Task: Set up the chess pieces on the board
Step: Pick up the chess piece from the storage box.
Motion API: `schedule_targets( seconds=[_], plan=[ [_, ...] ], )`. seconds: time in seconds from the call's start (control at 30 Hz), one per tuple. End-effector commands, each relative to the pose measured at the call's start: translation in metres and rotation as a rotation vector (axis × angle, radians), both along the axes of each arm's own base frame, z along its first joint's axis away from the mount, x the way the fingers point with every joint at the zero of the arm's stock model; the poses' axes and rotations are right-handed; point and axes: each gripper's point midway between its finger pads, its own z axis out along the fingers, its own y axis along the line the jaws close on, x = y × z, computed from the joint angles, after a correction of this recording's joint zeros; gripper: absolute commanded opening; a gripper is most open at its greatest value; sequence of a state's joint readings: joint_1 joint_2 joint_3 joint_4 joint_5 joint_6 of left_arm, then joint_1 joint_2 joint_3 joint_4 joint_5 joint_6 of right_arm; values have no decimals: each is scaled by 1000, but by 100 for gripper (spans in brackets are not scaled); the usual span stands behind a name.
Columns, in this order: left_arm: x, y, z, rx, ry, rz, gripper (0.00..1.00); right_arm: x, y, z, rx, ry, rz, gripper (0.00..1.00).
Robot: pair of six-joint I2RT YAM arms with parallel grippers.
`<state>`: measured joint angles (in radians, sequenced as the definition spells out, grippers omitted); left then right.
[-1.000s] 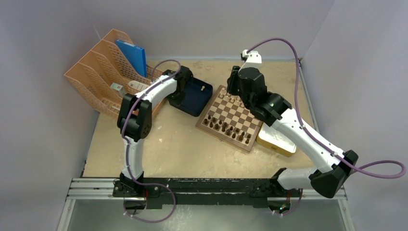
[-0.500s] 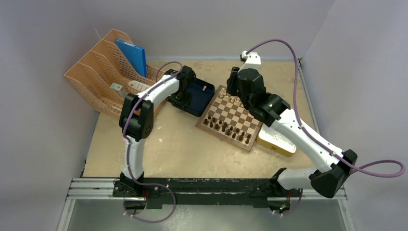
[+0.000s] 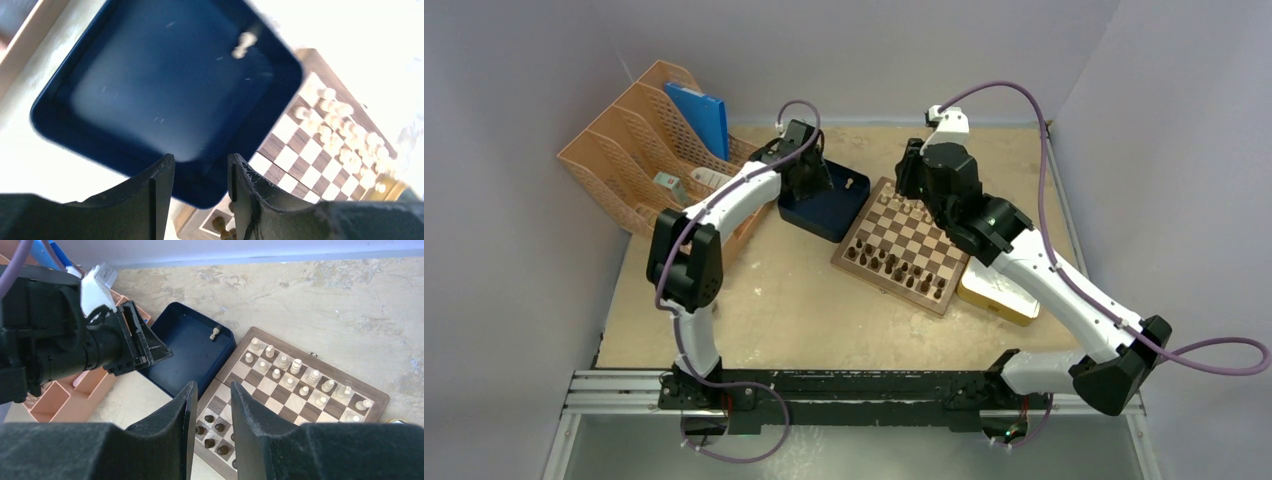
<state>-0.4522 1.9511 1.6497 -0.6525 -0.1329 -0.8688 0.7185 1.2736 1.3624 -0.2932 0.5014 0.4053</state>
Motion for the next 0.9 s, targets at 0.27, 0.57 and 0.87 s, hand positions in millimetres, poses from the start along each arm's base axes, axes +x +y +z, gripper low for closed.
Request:
schedule_targets(
  seconds=[0.27, 0.57, 0.87],
  plan=[
    [86, -57, 42, 66, -624, -507, 30, -8, -11, 39, 7, -78, 13, 34],
    [108, -69, 21, 122, -717, -589, 26, -9, -16, 40, 6, -80, -10, 34],
    [103, -70, -12, 106, -682, -602, 25, -3, -19, 39, -22, -75, -38, 34]
  ],
)
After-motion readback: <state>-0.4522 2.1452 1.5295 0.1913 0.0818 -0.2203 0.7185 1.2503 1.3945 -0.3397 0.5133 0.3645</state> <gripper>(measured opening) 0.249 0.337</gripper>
